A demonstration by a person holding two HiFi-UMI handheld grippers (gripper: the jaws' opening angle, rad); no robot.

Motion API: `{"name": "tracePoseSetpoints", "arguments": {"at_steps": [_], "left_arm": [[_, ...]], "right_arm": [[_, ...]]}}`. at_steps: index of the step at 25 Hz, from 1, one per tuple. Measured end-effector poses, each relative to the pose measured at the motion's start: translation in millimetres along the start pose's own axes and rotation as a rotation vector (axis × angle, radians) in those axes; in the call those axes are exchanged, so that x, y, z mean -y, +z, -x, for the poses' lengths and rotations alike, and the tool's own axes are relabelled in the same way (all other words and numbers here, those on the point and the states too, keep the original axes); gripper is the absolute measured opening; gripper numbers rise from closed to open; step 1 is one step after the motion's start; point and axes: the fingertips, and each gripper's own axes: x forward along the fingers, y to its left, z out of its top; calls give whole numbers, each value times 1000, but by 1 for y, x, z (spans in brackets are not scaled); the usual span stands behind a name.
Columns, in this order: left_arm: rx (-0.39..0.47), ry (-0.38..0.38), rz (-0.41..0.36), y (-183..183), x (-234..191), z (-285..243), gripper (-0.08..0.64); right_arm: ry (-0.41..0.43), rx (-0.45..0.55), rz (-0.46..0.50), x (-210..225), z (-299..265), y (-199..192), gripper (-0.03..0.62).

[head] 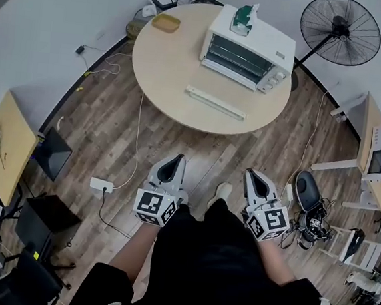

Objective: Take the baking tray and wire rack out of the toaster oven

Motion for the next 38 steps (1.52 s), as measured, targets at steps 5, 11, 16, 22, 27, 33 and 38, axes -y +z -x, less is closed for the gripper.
{"name": "tracePoseSetpoints", "arguments": {"at_steps": [5, 11, 16, 22, 27, 33, 38], "left_arm": [[-49, -11, 39, -10, -7, -19, 20], [-49, -9, 5, 2, -9, -42, 20], [-77, 5, -25, 7, -19, -77, 20], [-99, -15, -33, 24, -28, -141, 20], [-113, 1, -33, 35, -37, -201, 20], [-140, 31, -32, 40, -50, -273, 20], [-157, 50, -21, 45, -58, -324, 20]], "right_arm": [[-8, -3, -29, 5, -15, -1, 2], [-16, 32, -65, 34, -45, 9, 0], [-1, 64, -69, 57, -82, 21, 2], [-41, 33, -107, 115, -119, 28, 2], [-38, 19, -118, 167, -150, 38, 2], [-13, -1, -133, 227, -202, 41, 2], [22, -23, -148, 265, -240, 44, 2]]}}
